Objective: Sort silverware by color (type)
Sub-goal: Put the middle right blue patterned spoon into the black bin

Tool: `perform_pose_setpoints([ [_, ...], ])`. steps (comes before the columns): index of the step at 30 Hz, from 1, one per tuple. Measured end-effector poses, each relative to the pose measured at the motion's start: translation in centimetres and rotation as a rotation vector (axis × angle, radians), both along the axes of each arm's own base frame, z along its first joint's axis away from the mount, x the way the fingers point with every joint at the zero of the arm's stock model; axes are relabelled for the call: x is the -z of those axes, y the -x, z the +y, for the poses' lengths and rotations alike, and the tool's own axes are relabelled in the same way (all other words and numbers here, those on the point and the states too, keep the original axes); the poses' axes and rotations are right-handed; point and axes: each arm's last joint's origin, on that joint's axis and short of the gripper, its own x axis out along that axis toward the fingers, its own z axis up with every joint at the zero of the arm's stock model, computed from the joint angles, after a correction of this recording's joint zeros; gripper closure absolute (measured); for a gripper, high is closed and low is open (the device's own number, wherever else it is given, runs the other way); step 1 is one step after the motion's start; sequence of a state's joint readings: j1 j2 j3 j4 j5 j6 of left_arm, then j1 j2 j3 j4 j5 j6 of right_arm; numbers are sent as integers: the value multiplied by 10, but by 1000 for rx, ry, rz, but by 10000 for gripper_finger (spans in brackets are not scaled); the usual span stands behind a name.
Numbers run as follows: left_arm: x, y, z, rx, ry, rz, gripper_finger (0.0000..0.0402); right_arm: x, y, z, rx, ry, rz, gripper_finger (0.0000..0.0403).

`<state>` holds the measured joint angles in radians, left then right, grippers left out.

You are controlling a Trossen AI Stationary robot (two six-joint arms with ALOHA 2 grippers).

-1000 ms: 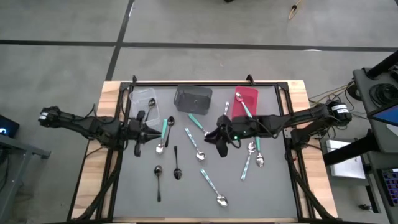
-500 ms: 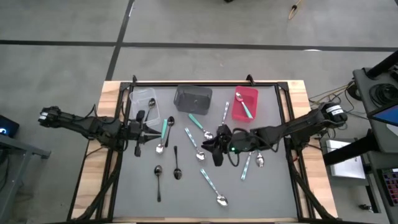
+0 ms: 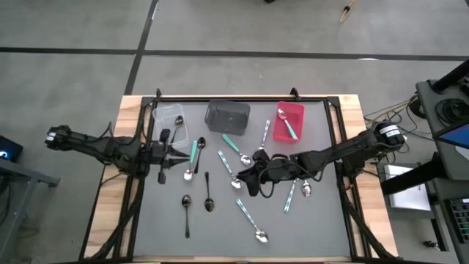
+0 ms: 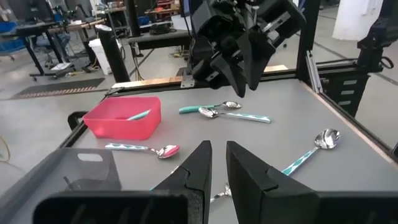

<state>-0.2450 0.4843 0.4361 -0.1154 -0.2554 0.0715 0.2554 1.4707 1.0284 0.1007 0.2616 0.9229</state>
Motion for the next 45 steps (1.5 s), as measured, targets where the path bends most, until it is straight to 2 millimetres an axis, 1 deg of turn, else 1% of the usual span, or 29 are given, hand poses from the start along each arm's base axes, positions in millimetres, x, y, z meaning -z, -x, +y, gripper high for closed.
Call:
perform_pose_setpoints([
  [3, -4, 0, 0, 4, -20, -16, 370, -8, -6, 0, -14, 40, -16, 319],
  [8, -4, 0, 0, 3, -14, -17, 370, -21, -18, -4, -26, 116, 11, 319],
  [11, -4, 0, 0, 2, -13, -19, 370, -23, -25, -10, -16, 144, 78, 319],
  [16, -4, 0, 0, 2, -13, -18, 370, -21, -35, -17, -3, 135, 282, 319],
  [20, -4, -1, 0, 2, -13, -15, 370, -18, -36, -18, -12, 109, 490, 319],
  [23, -4, -1, 0, 2, -14, -15, 370, -14, -36, -19, -25, 104, 631, 319],
  [26, -4, -1, 0, 2, -13, -15, 370, -14, -36, -21, -32, 113, 714, 319],
  [30, -4, -1, 0, 2, -13, -15, 370, -15, -34, -27, -15, 97, 764, 319],
  [35, -4, -1, 0, 2, -13, -14, 370, -17, -30, -31, -3, -27, 804, 319],
  [40, -3, -2, 0, -1, 4, -9, 370, -14, -24, -29, 12, -153, 882, 326],
  [45, -3, -2, -1, -2, 12, -7, 370, -4, -14, -16, -14, -224, 985, 344],
])
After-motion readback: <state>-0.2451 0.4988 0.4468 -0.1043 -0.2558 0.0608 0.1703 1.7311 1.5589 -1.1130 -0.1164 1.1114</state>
